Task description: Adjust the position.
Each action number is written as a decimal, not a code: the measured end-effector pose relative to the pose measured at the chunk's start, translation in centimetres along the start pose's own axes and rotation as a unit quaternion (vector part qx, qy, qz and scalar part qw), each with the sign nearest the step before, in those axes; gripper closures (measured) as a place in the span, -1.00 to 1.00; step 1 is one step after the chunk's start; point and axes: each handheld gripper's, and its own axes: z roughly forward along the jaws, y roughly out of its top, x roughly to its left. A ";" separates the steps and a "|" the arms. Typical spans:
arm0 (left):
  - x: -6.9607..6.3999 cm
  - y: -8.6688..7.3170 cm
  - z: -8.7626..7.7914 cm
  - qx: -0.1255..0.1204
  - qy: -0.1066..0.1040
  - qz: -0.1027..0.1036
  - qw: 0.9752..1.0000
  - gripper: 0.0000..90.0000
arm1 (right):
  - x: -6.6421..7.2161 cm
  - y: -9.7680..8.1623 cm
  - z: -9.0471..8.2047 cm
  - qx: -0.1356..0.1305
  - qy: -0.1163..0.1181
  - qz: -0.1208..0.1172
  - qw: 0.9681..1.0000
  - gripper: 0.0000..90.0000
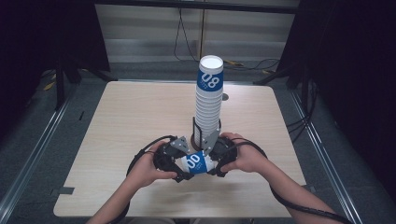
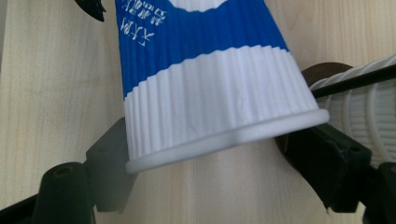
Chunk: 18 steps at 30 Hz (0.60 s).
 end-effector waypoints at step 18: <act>0.0 -0.1 0.6 0.007 -0.021 -0.003 1.000 -0.39 | 0.4 0.5 0.4 0.007 0.006 -0.013 1.000 -0.55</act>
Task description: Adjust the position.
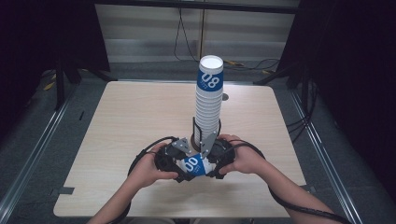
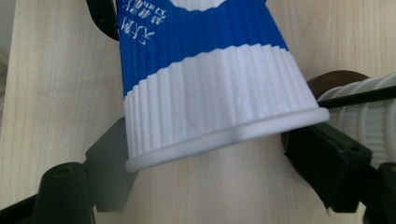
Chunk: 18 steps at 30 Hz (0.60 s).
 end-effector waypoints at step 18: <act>0.0 -0.1 0.1 0.006 -0.008 0.005 1.000 -0.36 | 0.2 0.2 -0.3 -0.004 0.001 -0.013 1.000 -0.57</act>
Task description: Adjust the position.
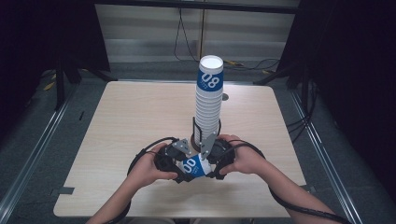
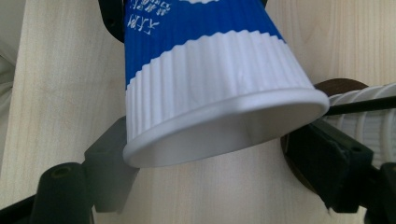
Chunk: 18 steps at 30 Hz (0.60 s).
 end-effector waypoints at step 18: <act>0.2 -0.5 -0.2 -0.012 -0.005 0.008 1.000 -0.35 | 0.0 0.1 0.0 -0.010 0.005 -0.006 1.000 -0.59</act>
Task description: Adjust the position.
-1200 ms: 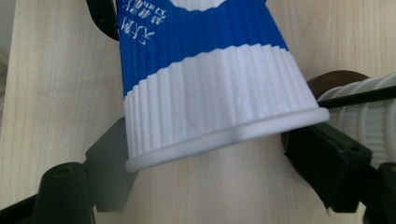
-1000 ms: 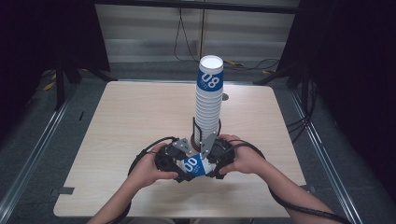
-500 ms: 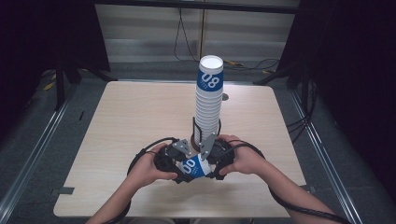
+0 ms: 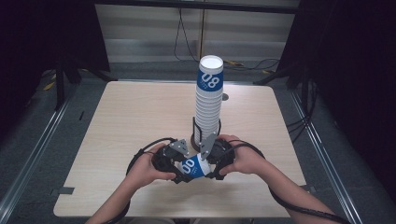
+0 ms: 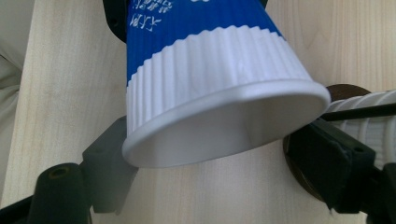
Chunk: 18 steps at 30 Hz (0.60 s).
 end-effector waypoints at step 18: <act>-0.2 -0.1 -0.2 -0.003 0.003 0.007 1.000 -0.35 | 0.0 -0.5 0.0 -0.031 0.008 0.017 0.999 -0.64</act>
